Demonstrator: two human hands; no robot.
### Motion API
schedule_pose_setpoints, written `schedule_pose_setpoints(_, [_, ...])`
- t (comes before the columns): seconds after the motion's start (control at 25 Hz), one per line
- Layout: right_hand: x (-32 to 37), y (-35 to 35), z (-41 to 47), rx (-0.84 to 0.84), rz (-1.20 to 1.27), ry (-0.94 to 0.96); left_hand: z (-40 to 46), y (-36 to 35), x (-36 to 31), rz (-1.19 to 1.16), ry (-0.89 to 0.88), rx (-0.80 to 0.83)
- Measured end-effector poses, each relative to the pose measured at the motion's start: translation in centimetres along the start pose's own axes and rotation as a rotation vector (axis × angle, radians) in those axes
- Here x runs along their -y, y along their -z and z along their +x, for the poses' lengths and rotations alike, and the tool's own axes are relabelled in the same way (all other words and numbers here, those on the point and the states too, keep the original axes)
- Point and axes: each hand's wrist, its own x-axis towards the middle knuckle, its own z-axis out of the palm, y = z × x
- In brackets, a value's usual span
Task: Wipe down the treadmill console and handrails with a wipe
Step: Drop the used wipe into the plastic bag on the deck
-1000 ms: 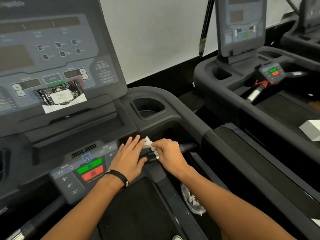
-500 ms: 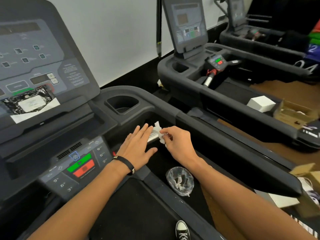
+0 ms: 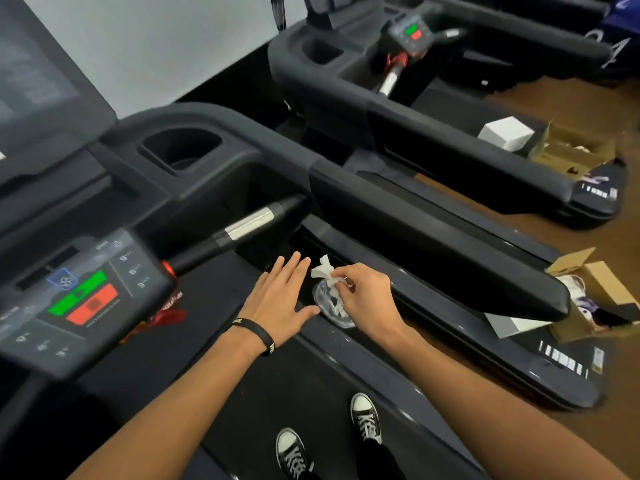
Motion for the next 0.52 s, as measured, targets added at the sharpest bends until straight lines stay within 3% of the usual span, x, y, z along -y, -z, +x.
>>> schedule_pose_setpoints(0.52, [-16.9, -11.2, 1.0, 0.151, -0.103, -0.094, 5.4, -20.2, 2.3, -0.031, 0.124, 0.210])
